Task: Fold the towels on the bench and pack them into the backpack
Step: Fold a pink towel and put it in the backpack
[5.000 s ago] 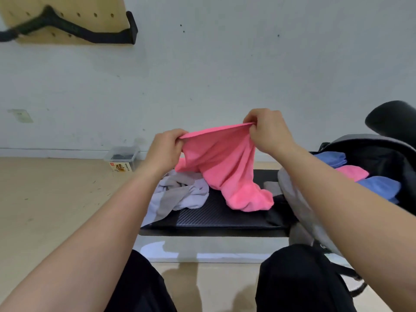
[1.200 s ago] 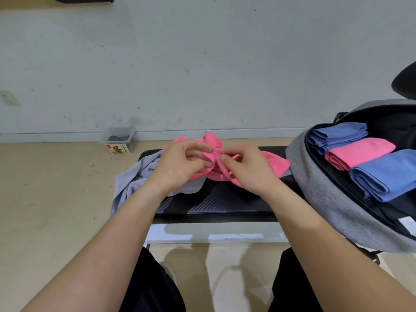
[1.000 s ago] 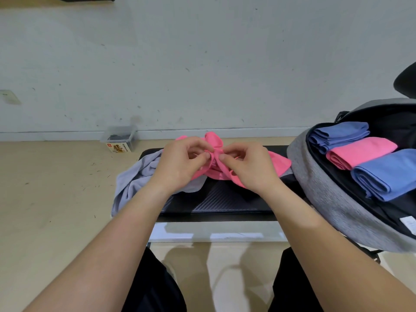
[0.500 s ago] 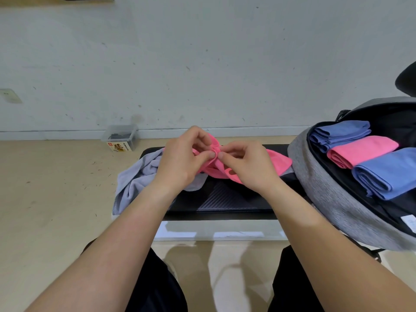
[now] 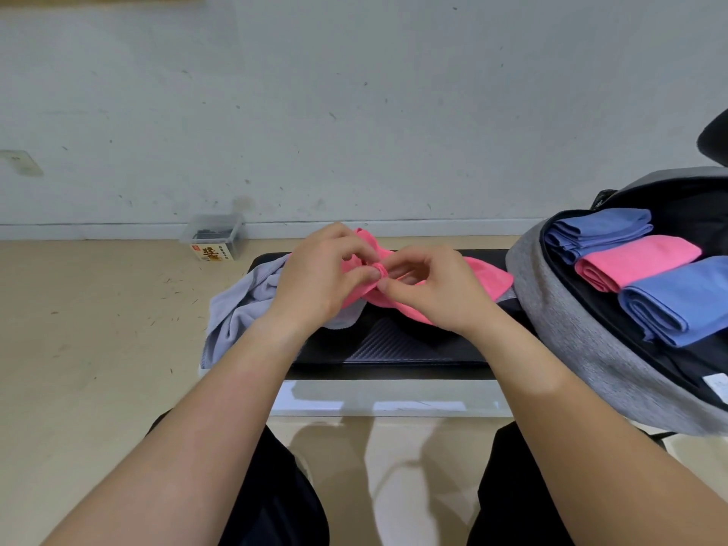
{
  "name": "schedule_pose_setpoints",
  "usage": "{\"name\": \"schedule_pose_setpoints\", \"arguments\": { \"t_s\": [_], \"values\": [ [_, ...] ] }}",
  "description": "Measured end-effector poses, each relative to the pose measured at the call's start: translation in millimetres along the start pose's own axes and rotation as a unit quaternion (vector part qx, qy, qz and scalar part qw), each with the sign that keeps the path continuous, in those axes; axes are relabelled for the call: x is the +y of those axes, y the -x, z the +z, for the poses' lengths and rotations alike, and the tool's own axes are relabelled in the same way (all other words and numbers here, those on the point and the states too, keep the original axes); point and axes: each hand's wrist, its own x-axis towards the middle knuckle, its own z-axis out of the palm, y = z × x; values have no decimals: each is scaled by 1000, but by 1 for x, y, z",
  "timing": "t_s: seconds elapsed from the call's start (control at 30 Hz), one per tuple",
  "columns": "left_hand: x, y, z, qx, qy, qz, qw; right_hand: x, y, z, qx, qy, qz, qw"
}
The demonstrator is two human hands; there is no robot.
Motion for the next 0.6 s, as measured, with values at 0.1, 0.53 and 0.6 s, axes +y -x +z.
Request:
{"name": "schedule_pose_setpoints", "arguments": {
  "t_s": [0.1,0.53,0.6],
  "values": [
    [-2,0,1,-8,10,-8,1000,-1,1,-1,3,-18,-7,1000],
    [0,4,4,-18,153,-27,988,0,-1,-15,-1,-138,18,990],
    [-2,3,5,-22,108,-27,994,-6,-5,-20,20,-134,14,991]
  ]
}}
